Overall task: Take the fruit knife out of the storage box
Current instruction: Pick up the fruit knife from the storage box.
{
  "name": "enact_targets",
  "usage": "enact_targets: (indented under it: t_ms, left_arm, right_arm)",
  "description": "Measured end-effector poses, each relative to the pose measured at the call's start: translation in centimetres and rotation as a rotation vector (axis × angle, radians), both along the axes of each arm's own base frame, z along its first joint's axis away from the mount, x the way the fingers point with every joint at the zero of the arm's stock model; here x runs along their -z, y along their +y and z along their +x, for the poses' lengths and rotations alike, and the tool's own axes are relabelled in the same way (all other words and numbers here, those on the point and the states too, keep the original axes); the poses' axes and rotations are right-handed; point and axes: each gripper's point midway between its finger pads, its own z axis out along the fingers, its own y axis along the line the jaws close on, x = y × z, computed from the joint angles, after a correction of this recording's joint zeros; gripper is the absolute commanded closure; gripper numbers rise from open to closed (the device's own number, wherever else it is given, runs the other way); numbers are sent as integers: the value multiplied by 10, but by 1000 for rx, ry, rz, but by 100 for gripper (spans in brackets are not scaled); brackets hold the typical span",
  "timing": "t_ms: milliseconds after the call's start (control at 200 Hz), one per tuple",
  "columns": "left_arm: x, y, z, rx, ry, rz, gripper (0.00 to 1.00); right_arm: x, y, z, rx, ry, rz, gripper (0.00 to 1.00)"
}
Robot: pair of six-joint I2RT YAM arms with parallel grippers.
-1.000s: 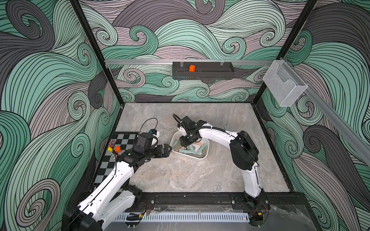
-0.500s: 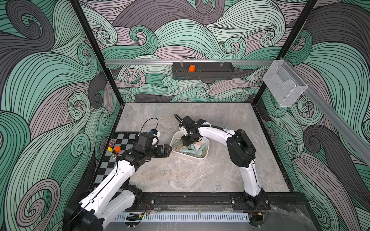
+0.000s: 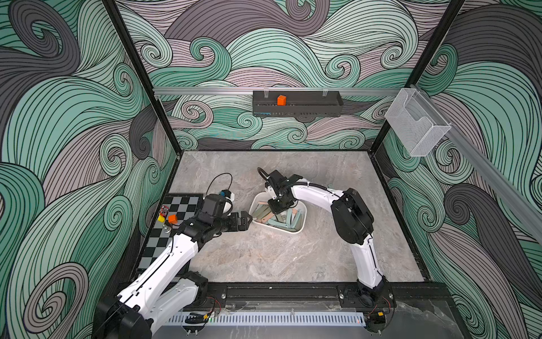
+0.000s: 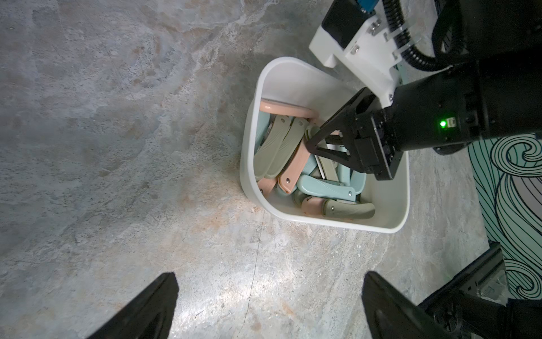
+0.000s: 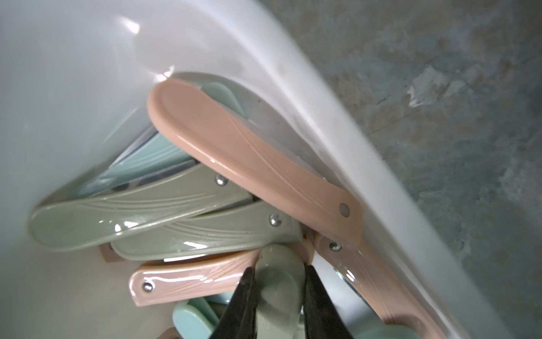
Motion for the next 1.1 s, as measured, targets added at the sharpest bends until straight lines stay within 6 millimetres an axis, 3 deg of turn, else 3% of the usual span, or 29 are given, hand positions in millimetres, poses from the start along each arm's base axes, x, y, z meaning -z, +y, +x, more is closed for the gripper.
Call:
enact_targets:
  t_ms: [505, 675, 936, 1101]
  left_arm:
    - [-24, -15, -12, 62, -9, -105, 1]
    - [-35, -20, -5, 73, -20, -119, 1]
    - [-29, -31, 2, 110, 25, -127, 1]
    - [-44, -37, 12, 131, 6, -139, 1]
  right_arm:
    - [-14, -5, 1, 5, 2, -34, 73]
    - [-17, -8, 0, 6, 1, -44, 73]
    - [-30, -13, 3, 16, -15, -36, 73]
    - [-41, -16, 12, 33, -31, -20, 73]
